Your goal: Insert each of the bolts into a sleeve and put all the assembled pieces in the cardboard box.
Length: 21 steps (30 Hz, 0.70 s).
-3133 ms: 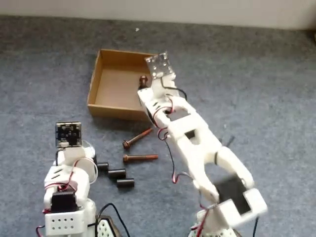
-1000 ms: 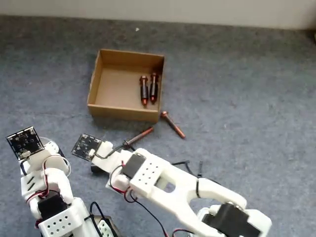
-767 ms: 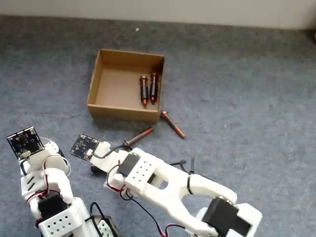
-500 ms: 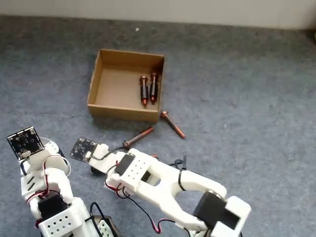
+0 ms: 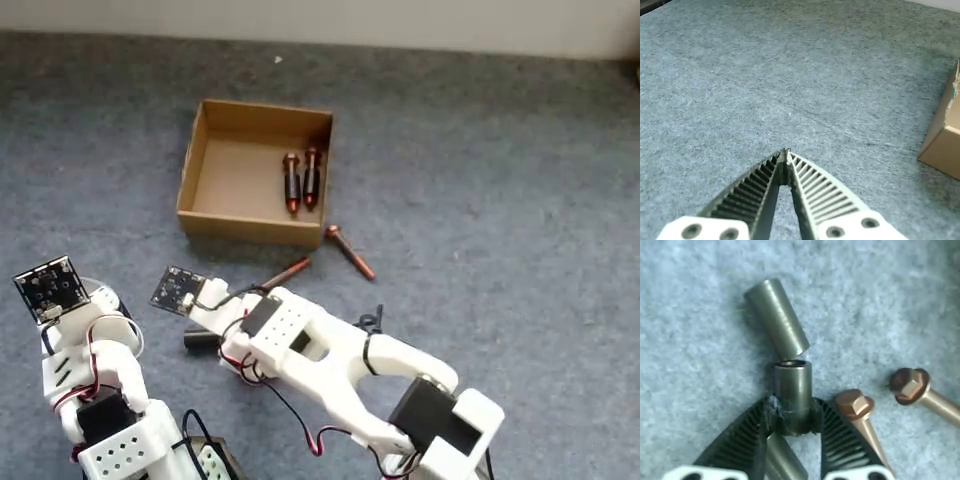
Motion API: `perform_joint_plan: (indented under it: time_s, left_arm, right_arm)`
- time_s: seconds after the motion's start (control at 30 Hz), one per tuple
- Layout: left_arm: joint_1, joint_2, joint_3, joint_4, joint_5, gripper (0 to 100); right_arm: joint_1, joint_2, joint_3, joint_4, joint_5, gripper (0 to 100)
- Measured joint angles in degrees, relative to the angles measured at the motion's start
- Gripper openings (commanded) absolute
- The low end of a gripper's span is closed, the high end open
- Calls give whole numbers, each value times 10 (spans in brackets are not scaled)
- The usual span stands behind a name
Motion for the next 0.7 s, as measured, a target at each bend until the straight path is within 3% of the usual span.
perform_joint_plan:
  time_s: [0.33,0.7]
  left_arm:
    - [0,0,0,0,0,11]
    - [3,0,1,0,0,11]
  right_arm:
    - [27,-99,-6,71,2,4]
    - [141,-275,-6,231,2,4]
